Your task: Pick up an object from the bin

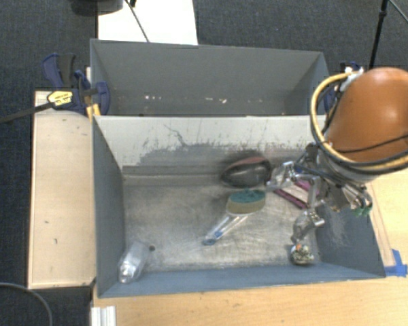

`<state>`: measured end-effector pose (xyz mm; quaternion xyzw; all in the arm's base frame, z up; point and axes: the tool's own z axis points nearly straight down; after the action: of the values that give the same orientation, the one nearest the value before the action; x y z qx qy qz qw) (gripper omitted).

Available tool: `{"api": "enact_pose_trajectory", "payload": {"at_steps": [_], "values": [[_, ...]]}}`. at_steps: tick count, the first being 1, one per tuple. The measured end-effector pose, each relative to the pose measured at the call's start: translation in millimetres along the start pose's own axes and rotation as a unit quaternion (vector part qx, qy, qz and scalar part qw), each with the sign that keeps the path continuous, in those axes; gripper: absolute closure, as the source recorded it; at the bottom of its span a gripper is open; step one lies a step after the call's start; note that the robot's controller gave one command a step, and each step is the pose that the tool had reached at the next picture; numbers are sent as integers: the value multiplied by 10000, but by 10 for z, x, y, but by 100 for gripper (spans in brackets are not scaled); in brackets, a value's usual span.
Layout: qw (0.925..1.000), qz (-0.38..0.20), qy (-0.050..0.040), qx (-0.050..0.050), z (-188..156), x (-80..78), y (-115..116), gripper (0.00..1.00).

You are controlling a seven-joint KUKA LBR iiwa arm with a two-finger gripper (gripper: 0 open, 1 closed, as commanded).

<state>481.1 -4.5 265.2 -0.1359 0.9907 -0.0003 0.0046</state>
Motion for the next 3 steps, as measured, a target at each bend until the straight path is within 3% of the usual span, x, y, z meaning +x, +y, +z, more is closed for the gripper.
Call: {"api": "enact_pose_trajectory", "payload": {"at_steps": [1, 2, 3], "values": [[9958, 915, 52, -15, 1111, -764, 177, 0], [9969, 791, 28, -17, 1831, -1056, -72, 0], [9968, 793, 86, -30, 1830, -1045, -68, 100]]}}
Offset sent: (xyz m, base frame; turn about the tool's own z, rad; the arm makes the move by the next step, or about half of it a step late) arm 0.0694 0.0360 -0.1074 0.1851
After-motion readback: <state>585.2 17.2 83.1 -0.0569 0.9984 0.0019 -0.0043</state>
